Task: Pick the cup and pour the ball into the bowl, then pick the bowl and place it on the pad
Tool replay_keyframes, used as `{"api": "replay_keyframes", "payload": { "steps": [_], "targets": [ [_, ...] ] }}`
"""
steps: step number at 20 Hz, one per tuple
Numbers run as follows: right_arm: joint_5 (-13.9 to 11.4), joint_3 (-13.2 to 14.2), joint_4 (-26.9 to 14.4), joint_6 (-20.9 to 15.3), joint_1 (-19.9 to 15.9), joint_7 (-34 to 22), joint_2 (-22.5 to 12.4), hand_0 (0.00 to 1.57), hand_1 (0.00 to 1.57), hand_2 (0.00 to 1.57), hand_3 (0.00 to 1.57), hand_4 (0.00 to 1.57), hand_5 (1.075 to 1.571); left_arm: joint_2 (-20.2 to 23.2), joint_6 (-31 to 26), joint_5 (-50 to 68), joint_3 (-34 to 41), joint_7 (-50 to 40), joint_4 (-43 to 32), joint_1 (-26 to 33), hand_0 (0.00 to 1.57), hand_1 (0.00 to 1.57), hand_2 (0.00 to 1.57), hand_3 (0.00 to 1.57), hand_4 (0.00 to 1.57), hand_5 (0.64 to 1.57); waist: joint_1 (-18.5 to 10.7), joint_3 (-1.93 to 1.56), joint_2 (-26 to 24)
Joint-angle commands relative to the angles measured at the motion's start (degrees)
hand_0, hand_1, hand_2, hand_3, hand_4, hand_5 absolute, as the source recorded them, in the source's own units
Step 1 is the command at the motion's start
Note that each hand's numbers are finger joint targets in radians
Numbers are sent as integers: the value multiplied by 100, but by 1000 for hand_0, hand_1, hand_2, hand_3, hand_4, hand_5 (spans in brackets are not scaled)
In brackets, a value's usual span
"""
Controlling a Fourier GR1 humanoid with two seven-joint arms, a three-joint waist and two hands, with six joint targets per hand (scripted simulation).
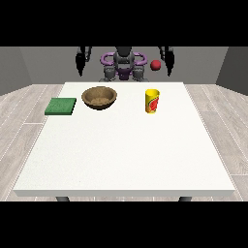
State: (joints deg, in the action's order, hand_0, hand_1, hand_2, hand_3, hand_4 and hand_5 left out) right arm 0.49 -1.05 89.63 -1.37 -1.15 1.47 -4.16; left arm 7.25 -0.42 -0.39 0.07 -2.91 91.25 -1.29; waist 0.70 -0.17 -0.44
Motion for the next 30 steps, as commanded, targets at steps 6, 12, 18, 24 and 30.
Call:
{"api": "replay_keyframes", "payload": {
  "steps": [6,12,18,24,30],
  "targets": [
    [27,85,554,30,-50,-680,-295,0,0,0,0,0,1568,273,-78,105,91,-602,641,-188,0,0,0,0,0,1524,55,16,-1616],
    [635,649,506,74,321,-46,-131,0,0,0,0,0,1566,-652,-131,1102,-496,-187,1656,788,0,0,0,0,0,1521,-371,17,-1103],
    [598,466,483,360,212,324,-93,0,0,0,0,0,1566,-631,235,394,-547,472,1343,250,0,0,0,0,0,1453,-63,17,-343],
    [678,645,12,469,-739,687,-214,0,0,0,0,0,1566,-84,-20,490,313,1068,417,-948,0,0,0,0,0,1335,96,18,828],
    [814,890,-315,697,-1207,903,-473,0,0,0,0,0,1560,318,-172,493,860,1678,-753,-1513,0,0,0,0,0,1255,248,19,1254]
  ]
}}
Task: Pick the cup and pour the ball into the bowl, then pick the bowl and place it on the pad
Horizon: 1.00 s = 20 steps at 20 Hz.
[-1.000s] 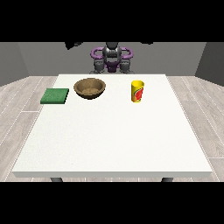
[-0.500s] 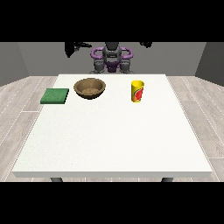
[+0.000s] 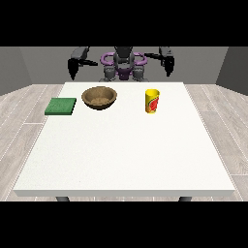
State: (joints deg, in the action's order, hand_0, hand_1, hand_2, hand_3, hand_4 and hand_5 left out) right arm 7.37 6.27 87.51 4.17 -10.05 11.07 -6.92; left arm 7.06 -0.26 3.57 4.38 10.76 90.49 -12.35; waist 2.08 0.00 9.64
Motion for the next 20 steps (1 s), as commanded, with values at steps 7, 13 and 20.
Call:
{"api": "replay_keyframes", "payload": {
  "steps": [7,13,20],
  "targets": [
    [191,461,-908,410,-638,466,-456,0,0,0,0,0,1563,147,105,-265,407,1117,-1922,-946,0,0,0,0,0,1266,222,0,265],
    [494,643,-983,885,-569,432,-761,0,0,0,0,0,1563,199,209,-325,698,2133,-2957,-979,0,0,0,0,0,1233,462,3,372],
    [307,878,-2020,946,-853,1330,-887,0,0,0,0,0,1559,-370,718,-549,402,2351,-3464,-1558,0,0,0,0,0,1271,320,-1,641]
  ]
}}
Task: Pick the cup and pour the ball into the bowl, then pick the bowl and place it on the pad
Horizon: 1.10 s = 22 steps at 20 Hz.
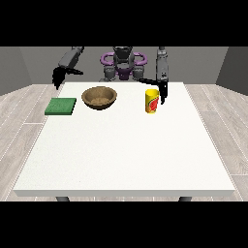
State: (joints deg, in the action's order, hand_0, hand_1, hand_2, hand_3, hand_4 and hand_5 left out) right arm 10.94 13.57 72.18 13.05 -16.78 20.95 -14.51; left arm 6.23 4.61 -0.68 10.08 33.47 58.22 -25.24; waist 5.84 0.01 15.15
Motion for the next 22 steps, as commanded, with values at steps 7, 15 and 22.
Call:
{"api": "replay_keyframes", "payload": {
  "steps": [7,15,22],
  "targets": [
    [319,235,-139,417,-346,53,-354,0,0,0,0,0,1560,439,-138,222,545,904,-1606,-809,0,0,0,0,0,1238,256,2,387],
    [489,242,31,758,-456,-116,-608,0,0,0,0,0,1558,312,2239,-990,321,1084,-1895,-723,1319,1319,1571,1571,855,1508,884,4,604],
    [495,711,-1145,966,-501,153,-1114,0,0,0,0,0,1555,281,2641,-1591,-226,256,-1781,-1027,1356,1356,1571,1571,950,1525,407,-8,31]
  ]
}}
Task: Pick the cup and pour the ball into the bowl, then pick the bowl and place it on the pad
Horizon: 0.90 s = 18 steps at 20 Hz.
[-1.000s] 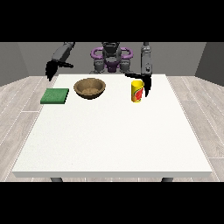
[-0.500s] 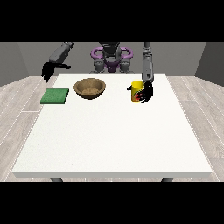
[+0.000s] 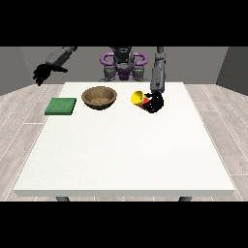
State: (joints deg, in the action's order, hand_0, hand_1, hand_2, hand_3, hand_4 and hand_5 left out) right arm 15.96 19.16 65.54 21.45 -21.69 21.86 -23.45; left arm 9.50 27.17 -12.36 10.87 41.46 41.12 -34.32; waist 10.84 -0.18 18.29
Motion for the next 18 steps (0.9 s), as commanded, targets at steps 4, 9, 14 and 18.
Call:
{"api": "replay_keyframes", "payload": {
  "steps": [4,9,14,18],
  "targets": [
    [12,266,-1074,-43,-42,-298,-277,0,0,0,0,0,1558,31,427,-1170,-972,-1355,163,-184,1374,1374,1571,1571,1015,1531,-576,6,-1149],
    [-123,459,-1854,188,441,182,-526,0,0,136,0,0,1560,-437,624,-2278,-1955,-2702,323,-180,1395,1395,1571,1571,1113,1567,-976,1,-1838],
    [-252,444,-2195,-19,492,413,-371,0,0,0,0,0,1558,-310,483,-3222,-2465,-3509,321,-495,1346,1346,1571,1571,1048,1569,-1363,7,-1951],
    [-292,496,-2538,131,620,829,-436,0,0,83,0,0,1554,-778,467,-3792,-2727,-4270,620,-528,1346,1346,1571,1571,1048,1569,-1416,11,-1951]
  ]
}}
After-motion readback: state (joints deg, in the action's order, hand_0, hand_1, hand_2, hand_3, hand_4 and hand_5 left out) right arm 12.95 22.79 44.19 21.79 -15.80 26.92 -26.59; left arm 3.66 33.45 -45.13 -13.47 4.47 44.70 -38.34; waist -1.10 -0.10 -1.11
